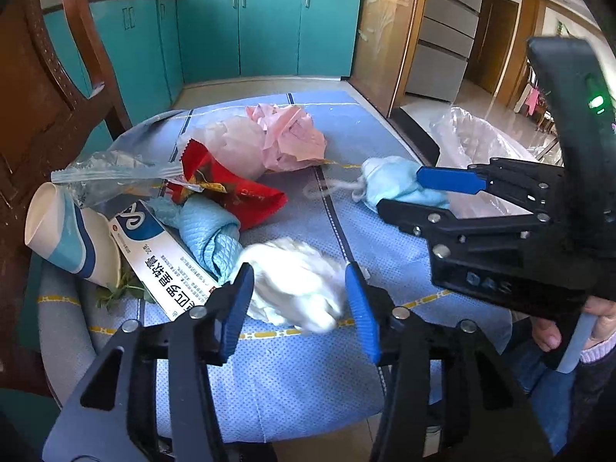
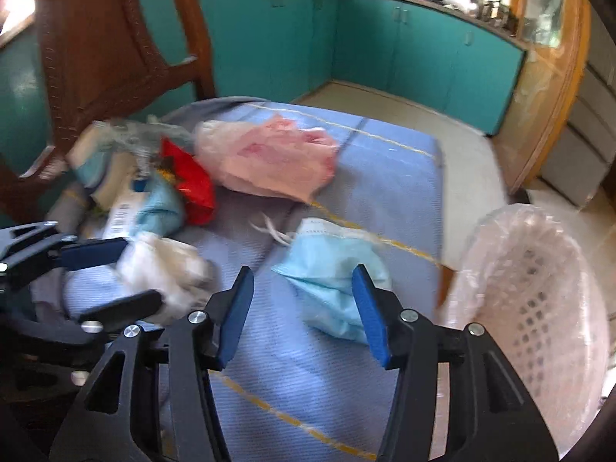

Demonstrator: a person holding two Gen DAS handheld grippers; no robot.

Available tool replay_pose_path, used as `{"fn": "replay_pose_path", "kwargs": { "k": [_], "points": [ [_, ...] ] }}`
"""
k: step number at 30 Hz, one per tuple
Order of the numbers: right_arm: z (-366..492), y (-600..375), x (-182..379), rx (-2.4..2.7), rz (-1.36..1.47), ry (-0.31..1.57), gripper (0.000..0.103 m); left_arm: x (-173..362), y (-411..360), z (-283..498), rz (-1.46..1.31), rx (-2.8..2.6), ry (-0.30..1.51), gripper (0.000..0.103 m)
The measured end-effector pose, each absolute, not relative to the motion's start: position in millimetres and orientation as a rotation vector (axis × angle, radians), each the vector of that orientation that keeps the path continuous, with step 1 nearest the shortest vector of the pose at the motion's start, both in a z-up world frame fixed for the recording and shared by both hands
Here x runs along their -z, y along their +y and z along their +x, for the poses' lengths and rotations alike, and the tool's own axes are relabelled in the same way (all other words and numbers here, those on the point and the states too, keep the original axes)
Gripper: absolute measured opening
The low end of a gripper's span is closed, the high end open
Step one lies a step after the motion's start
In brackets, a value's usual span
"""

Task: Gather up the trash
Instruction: 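Grasp the blue face mask with the right gripper while the left grasps the white tissue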

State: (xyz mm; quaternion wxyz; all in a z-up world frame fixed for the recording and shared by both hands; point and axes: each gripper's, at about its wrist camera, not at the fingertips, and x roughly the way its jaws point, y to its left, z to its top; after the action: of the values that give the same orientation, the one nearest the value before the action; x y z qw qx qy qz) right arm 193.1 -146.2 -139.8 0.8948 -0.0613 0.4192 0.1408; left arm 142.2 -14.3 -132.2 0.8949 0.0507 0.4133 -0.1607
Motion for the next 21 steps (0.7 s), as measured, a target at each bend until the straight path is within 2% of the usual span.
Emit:
{"fn": "replay_pose_path", "kwargs": {
  "k": [6, 21],
  "points": [
    [186.5, -151.9, 122.8, -0.343, -0.072, 0.807, 0.053, 135.6, -12.8, 145.5, 0.111, 0.321, 0.870, 0.058],
    [211.9, -146.7, 156.4, -0.128, -0.221, 0.878, 0.053, 144.1, -18.3, 147.0, 0.140, 0.313, 0.898, 0.065]
  ]
}}
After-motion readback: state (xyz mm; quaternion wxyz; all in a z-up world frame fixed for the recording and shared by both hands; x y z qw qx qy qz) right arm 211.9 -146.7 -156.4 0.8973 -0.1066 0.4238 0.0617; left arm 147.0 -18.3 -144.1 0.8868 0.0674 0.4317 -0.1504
